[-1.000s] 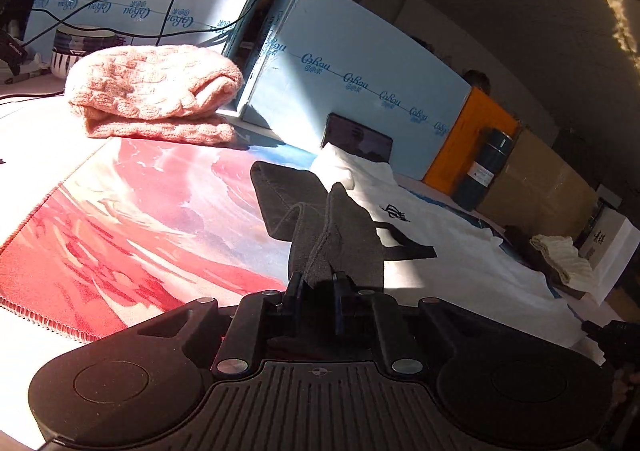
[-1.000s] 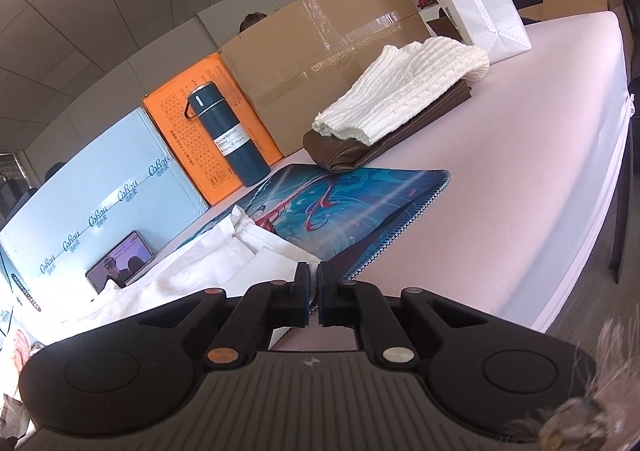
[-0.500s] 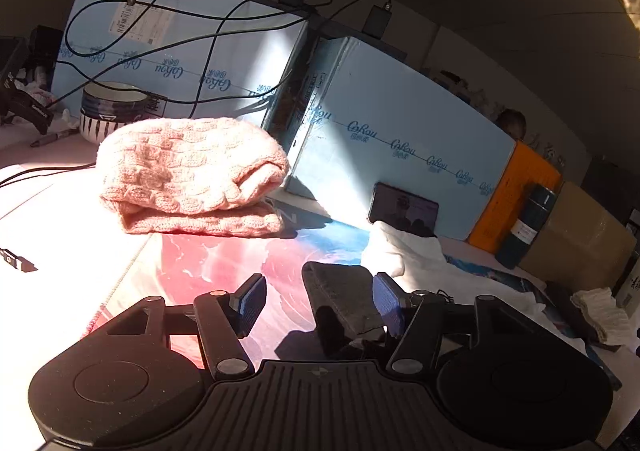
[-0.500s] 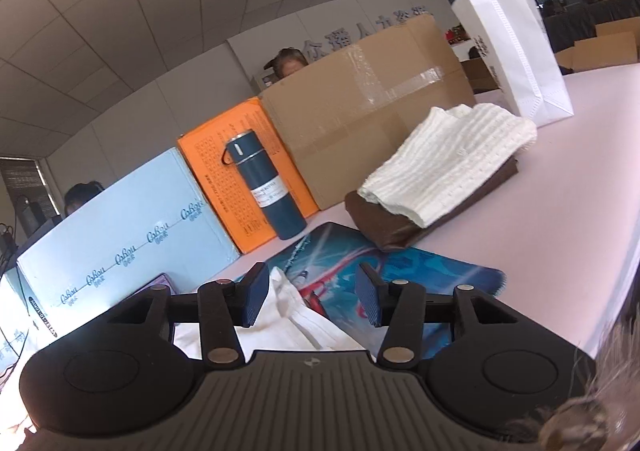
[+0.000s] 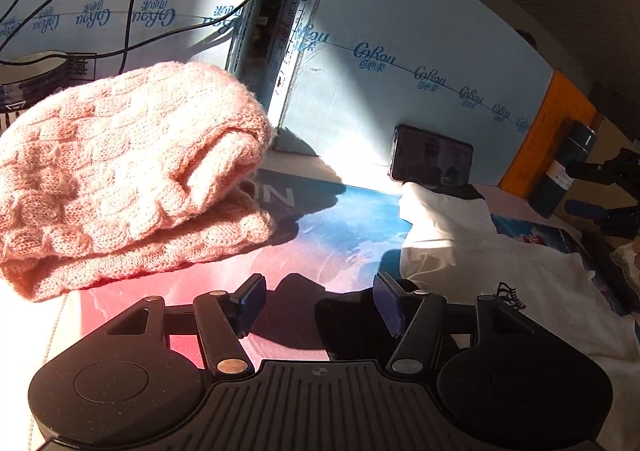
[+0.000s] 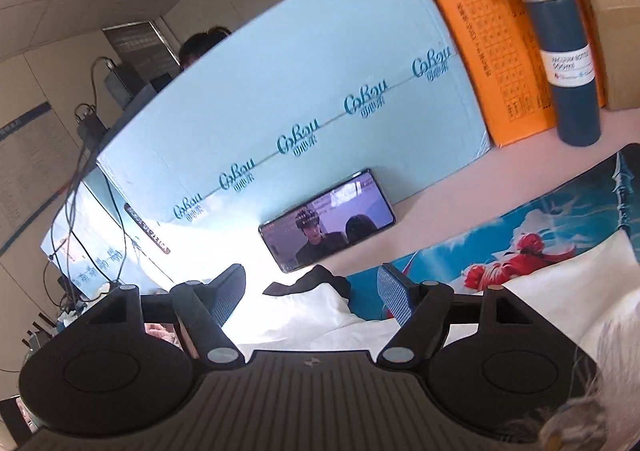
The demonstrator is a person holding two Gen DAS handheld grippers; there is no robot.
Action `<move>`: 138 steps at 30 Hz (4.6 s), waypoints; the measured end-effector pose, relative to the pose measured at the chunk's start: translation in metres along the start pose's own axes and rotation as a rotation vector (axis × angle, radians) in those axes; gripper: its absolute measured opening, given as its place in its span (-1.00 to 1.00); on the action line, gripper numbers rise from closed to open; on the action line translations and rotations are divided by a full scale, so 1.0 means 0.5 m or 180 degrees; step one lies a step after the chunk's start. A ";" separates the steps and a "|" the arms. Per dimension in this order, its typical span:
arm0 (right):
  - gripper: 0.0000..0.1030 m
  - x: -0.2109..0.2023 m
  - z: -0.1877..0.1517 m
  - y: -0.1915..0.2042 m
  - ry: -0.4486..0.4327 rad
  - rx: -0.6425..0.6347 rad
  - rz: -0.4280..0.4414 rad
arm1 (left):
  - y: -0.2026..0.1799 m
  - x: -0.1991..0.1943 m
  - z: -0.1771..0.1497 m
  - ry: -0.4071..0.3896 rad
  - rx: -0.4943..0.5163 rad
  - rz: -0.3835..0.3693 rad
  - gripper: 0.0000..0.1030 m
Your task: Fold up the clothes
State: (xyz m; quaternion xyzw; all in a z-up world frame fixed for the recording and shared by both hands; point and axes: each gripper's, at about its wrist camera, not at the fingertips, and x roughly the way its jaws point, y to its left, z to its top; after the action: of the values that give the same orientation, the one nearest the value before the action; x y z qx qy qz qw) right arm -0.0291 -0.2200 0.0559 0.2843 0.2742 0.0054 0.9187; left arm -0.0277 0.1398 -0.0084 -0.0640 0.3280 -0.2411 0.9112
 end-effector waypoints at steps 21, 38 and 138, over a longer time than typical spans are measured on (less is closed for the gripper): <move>-0.78 0.196 -0.048 -0.019 -0.0249 -0.0272 -0.0658 | -0.039 0.082 0.032 0.0051 0.0713 -0.0039 -0.59; 0.52 -0.158 -0.031 -0.142 -0.0854 0.0193 -0.0596 | -0.113 -0.106 -0.067 -0.0033 0.1280 -0.0056 0.81; -0.92 -0.326 -0.167 -0.292 -0.0113 -0.0550 -0.1294 | -0.357 -0.091 -0.225 0.0181 0.1781 -0.1499 0.95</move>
State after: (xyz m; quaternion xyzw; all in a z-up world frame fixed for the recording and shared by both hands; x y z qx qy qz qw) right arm -0.2314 -0.3262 0.0036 0.1434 0.3081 -0.1614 0.9265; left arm -0.1998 0.0101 -0.0212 0.1207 0.2509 -0.5263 0.8035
